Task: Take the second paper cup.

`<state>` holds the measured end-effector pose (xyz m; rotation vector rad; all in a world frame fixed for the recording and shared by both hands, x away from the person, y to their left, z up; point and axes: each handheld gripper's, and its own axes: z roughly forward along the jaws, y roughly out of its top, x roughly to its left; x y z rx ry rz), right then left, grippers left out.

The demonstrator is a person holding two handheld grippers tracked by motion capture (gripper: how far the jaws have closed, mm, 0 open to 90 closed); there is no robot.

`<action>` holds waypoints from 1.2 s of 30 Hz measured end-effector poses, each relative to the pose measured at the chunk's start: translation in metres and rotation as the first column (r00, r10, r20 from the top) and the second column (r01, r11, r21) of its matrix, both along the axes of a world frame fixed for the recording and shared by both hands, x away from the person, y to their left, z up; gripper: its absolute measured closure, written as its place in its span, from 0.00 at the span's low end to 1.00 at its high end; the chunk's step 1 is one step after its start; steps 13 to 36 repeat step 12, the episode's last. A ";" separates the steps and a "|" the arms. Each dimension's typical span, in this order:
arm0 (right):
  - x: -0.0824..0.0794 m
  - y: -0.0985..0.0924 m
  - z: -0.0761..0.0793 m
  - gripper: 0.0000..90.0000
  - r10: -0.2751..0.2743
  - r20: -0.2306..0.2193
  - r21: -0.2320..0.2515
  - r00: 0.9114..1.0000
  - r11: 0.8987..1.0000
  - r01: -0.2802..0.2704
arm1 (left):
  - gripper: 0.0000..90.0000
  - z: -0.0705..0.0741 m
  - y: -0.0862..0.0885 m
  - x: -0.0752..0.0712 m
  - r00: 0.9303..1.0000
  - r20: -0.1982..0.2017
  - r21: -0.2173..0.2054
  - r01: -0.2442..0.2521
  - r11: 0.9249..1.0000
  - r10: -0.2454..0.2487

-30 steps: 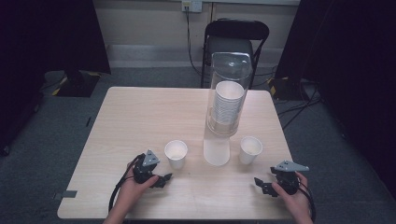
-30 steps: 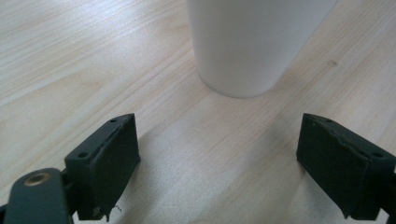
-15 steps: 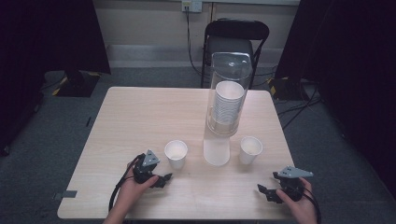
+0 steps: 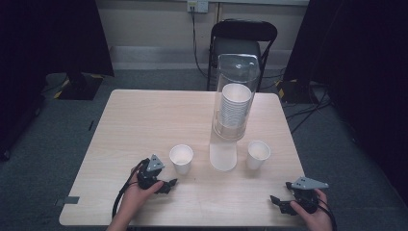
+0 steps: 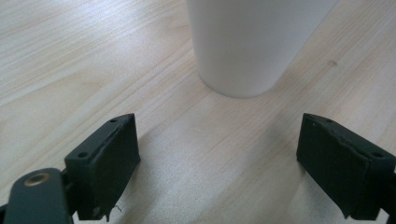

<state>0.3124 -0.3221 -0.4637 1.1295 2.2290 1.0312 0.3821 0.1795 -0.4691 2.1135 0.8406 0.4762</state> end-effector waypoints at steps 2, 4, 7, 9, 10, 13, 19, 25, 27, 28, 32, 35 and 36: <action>-0.001 -0.002 -0.001 0.16 -0.004 0.007 -0.002 1.000 1.000 0.004 | 0.14 0.000 0.000 0.000 1.000 0.000 0.000 0.000 1.000 0.000; -0.001 -0.003 -0.001 0.16 -0.006 0.010 -0.005 1.000 1.000 0.006 | 0.14 0.000 0.000 0.000 1.000 0.000 0.000 0.000 1.000 0.000; -0.002 -0.003 -0.002 0.16 -0.002 0.026 -0.015 1.000 1.000 0.002 | 0.14 0.000 0.000 0.000 1.000 0.000 0.000 0.000 1.000 0.000; -0.002 -0.004 -0.003 0.16 -0.004 0.029 -0.015 1.000 1.000 0.005 | 0.14 0.000 0.000 0.000 1.000 0.000 -0.001 0.000 1.000 0.000; -0.002 -0.004 -0.003 0.15 -0.002 0.030 -0.018 1.000 1.000 0.002 | 0.14 0.000 0.000 0.000 1.000 0.000 0.000 0.000 1.000 0.000; -0.003 -0.004 -0.003 0.15 0.002 0.030 -0.018 1.000 1.000 -0.002 | 0.14 0.000 0.000 0.000 1.000 0.000 0.000 0.000 1.000 0.000; -0.003 -0.004 -0.003 0.15 0.002 0.030 -0.018 1.000 1.000 -0.002 | 0.14 0.000 0.000 0.000 1.000 0.000 0.000 0.000 1.000 0.000; -0.003 -0.004 -0.003 0.15 0.002 0.030 -0.018 1.000 1.000 -0.002 | 0.14 0.000 0.000 0.000 1.000 0.000 0.000 0.000 1.000 0.000; -0.003 -0.004 -0.003 0.15 0.002 0.030 -0.018 1.000 1.000 -0.002 | 0.14 0.000 0.000 0.000 1.000 0.000 0.000 0.000 1.000 0.000; -0.003 -0.004 -0.003 0.15 0.002 0.030 -0.018 1.000 1.000 -0.002 | 0.14 0.000 0.000 0.000 1.000 0.000 0.000 0.000 1.000 0.000; -0.003 -0.004 -0.003 0.15 0.002 0.030 -0.018 1.000 1.000 -0.002 | 0.14 0.000 0.000 0.000 1.000 0.000 0.000 0.000 1.000 0.000; -0.003 -0.004 -0.003 0.15 0.002 0.030 -0.018 1.000 1.000 -0.002 | 0.14 0.000 0.000 0.000 1.000 0.000 0.000 0.000 1.000 0.000; -0.003 -0.004 -0.003 0.15 0.002 0.030 -0.018 1.000 1.000 -0.002 | 0.14 0.000 0.000 0.000 1.000 0.000 0.000 0.000 1.000 0.000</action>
